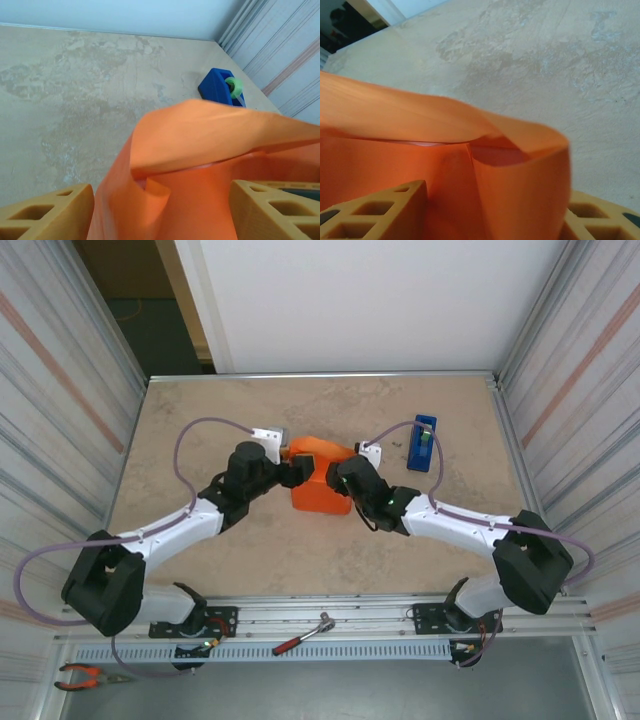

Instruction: Wrap the gift box in paper

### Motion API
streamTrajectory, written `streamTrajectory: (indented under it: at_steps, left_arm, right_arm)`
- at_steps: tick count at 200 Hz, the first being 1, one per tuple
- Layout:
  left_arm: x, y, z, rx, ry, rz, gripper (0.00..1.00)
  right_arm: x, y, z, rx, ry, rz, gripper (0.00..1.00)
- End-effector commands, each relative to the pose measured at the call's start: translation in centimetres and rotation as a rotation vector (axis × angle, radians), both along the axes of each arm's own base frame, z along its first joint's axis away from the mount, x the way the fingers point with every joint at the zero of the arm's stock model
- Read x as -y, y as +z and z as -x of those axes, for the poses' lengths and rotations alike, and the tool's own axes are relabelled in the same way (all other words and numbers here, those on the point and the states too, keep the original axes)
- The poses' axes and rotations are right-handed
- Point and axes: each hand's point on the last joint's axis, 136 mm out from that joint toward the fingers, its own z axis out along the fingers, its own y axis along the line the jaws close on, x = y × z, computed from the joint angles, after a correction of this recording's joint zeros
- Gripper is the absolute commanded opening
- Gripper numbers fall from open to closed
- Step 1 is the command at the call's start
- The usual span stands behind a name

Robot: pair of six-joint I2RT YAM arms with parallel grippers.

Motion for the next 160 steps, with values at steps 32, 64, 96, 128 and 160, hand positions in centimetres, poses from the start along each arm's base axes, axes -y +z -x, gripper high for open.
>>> streamTrajectory:
  at_steps: [32, 64, 96, 128, 160]
  left_arm:
    - [0.6, -2.8, 0.4, -0.032, -0.051, -0.043, 0.7]
    - [0.9, -3.8, -0.4, -0.022, -0.028, -0.089, 0.66]
    - [1.8, -3.9, -1.6, -0.014, -0.03, -0.103, 0.48]
    - [2.3, -3.3, -1.6, -0.002, -0.038, -0.099, 0.31]
    - [2.5, -2.0, -1.3, 0.02, -0.039, -0.079, 0.17]
  right_arm:
    - [1.3, -6.0, 2.4, -0.184, 0.079, 0.195, 0.55]
    - [1.4, -5.6, 1.7, -0.165, 0.087, 0.241, 0.54]
    - [1.2, -5.0, 0.6, -0.13, 0.094, 0.295, 0.52]
    - [0.9, -3.9, -0.5, -0.097, 0.096, 0.321, 0.46]
    - [0.5, -2.7, -1.2, -0.073, 0.105, 0.321, 0.35]
